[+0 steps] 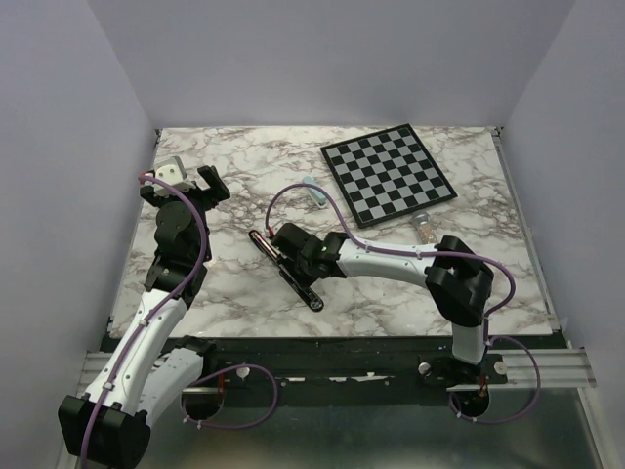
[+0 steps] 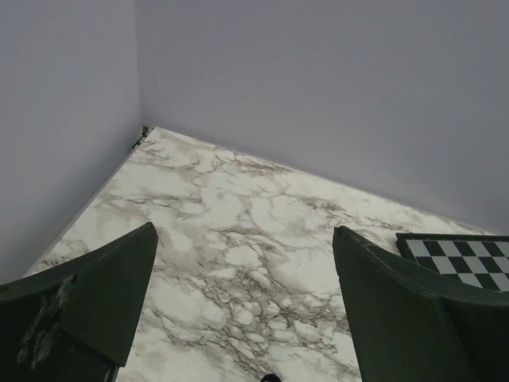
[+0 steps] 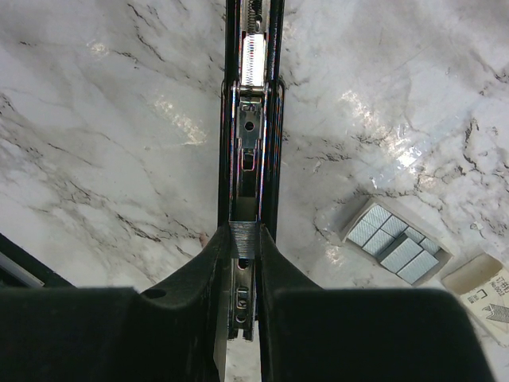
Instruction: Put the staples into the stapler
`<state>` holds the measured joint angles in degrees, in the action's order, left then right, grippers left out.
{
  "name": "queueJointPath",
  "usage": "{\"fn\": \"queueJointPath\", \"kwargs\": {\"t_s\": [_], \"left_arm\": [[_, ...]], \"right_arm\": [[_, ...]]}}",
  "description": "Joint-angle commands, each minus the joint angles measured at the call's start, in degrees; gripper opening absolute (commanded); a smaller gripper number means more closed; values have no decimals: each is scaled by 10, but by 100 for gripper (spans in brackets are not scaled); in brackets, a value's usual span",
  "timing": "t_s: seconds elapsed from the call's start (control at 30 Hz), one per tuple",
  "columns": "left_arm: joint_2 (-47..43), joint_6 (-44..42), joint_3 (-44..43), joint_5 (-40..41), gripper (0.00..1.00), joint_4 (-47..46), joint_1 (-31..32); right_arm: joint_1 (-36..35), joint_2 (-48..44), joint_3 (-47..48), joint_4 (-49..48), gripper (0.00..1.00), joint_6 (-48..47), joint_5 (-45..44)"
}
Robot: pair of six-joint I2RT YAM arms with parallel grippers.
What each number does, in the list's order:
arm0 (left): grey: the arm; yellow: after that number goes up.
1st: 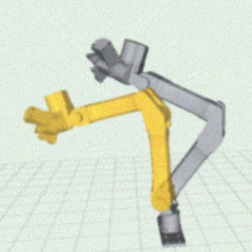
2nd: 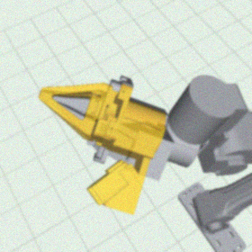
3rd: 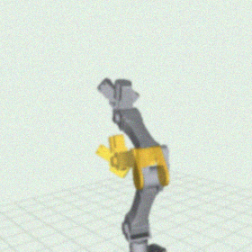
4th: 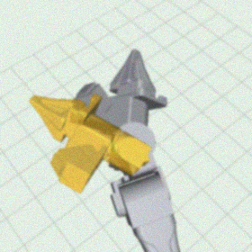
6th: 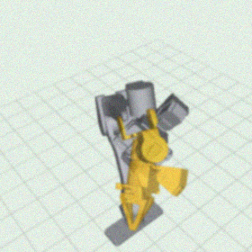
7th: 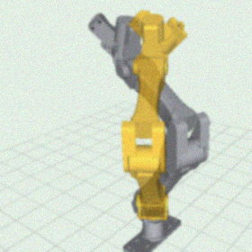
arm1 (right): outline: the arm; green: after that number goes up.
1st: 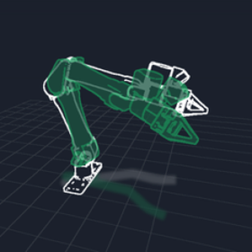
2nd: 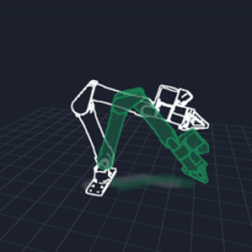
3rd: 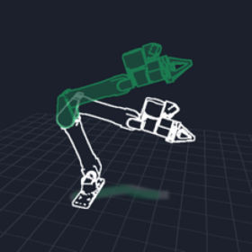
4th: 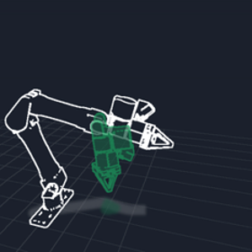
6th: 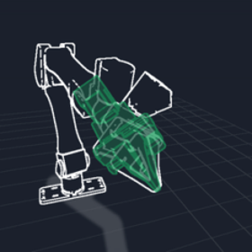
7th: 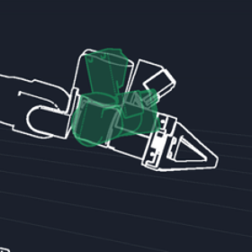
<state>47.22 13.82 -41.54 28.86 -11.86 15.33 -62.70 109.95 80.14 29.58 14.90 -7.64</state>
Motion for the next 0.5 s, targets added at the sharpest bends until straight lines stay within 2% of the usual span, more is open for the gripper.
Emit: {"fn": "queueJointPath", "kwargs": {"t_s": [0.0, 0.47], "left_arm": [[-2, 7, 1, -7, 99, -1, -5], [-2, 8, 1, -8, 99, -1, -5]], "right_arm": [[-6, 10, -7, -8, 22, -7, 8], [-6, 9, -10, -4, 22, -10, -3]]}}
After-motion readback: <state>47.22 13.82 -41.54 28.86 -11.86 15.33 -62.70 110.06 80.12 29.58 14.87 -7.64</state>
